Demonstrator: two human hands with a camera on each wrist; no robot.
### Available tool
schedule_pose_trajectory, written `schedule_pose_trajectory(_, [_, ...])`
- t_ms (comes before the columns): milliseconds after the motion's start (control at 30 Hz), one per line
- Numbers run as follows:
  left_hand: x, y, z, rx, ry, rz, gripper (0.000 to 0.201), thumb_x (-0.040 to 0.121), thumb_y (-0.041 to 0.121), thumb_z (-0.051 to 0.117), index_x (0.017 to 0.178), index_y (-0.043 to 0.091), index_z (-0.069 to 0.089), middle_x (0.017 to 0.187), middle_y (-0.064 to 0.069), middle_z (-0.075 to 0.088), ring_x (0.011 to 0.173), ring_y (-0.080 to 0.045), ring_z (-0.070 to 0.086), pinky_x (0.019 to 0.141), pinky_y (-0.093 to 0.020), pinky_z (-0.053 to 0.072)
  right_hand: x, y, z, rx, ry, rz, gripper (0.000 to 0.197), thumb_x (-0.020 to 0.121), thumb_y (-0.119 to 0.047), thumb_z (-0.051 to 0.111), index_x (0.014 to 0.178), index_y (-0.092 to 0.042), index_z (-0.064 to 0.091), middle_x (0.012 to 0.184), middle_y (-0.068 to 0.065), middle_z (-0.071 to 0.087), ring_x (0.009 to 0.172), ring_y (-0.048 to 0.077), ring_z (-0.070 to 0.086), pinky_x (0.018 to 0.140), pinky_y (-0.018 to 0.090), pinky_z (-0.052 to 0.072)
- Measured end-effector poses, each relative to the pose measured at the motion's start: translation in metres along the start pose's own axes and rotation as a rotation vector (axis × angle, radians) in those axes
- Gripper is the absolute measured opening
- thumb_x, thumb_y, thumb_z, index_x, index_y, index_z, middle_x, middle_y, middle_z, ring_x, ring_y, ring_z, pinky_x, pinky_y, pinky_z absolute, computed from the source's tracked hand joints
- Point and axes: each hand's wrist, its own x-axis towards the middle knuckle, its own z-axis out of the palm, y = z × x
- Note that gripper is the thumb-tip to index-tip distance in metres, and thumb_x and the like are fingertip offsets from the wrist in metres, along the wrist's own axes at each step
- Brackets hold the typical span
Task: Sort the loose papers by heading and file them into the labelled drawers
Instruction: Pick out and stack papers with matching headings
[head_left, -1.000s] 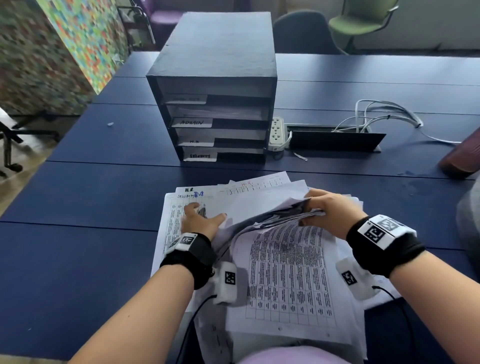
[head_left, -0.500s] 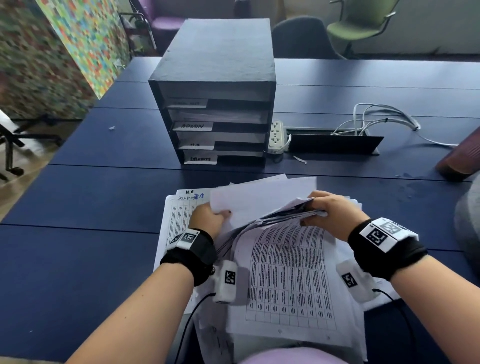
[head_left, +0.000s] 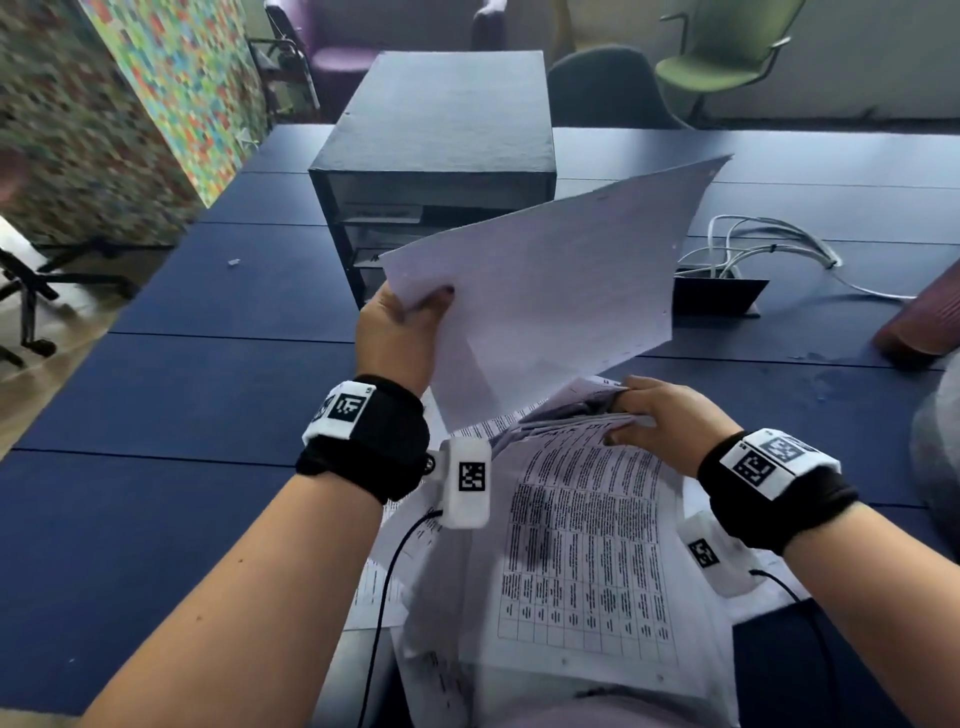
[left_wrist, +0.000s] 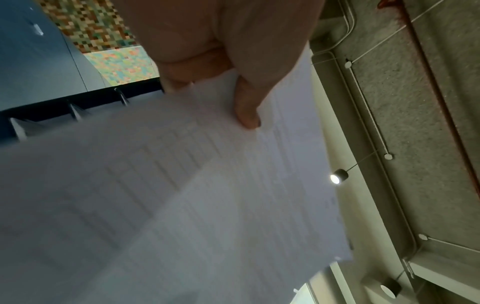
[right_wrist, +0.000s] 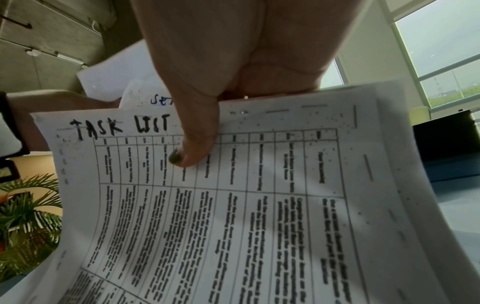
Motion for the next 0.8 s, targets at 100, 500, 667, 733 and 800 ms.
schedule_pose_trajectory(100, [-0.006,-0.006,-0.006,-0.013,-0.051,0.021,0.021,0.079,-0.001,0.070,0.078,0.020,0.067,0.074,0.012,0.070,0.071,-0.009,0.062,0.072,-0.023,0.054,-0.001,0.007,0.005,-0.017,0.018,0.017,0.023,0.072,-0.038,0.075,0.091,-0.025,0.071,0.123,-0.009,0.052,0.105,0.021,0.054,0.087,0.024,0.038])
schedule_pose_trajectory(500, [-0.022,-0.092,-0.037,0.346,-0.230,-0.314,0.041,0.080,-0.016,0.050,0.083,0.016,0.074,0.106,-0.003,0.071,0.087,-0.010,0.060,0.064,-0.002,0.043,-0.012,0.019,0.013,0.011,0.077,0.082,0.022,0.081,-0.028,0.069,0.099,-0.014,0.068,0.092,0.004,0.066,0.086,0.023,0.059,0.073,0.027,0.042])
schedule_pose_trajectory(667, [-0.031,-0.094,-0.041,0.179,-0.194,-0.513,0.039,0.086,0.003,0.038,0.091,0.014,0.075,0.105,-0.003,0.069,0.088,-0.014,0.063,0.083,-0.027,0.051,-0.011,0.025,0.014,-0.040,0.052,0.032,0.017,0.081,-0.021,0.069,0.097,-0.015,0.071,0.096,-0.007,0.058,0.093,0.019,0.059,0.078,0.020,0.038])
schedule_pose_trajectory(733, [-0.034,-0.092,-0.041,0.145,-0.172,-0.483,0.031,0.089,0.018,0.046,0.090,0.023,0.076,0.109,0.002,0.069,0.102,-0.017,0.063,0.097,-0.034,0.047,-0.011,0.025,0.013,-0.021,0.056,0.006,0.014,0.079,-0.020,0.071,0.092,-0.015,0.073,0.094,-0.010,0.056,0.090,0.017,0.059,0.081,0.022,0.041])
schedule_pose_trajectory(800, [-0.036,-0.092,-0.041,0.274,-0.217,-0.337,0.027,0.089,0.012,0.055,0.106,0.026,0.071,0.117,0.009,0.064,0.107,-0.009,0.058,0.094,-0.022,0.044,-0.013,0.024,0.011,-0.006,0.087,-0.007,0.013,0.078,-0.020,0.072,0.091,-0.018,0.074,0.092,-0.008,0.060,0.084,0.014,0.057,0.081,0.025,0.044])
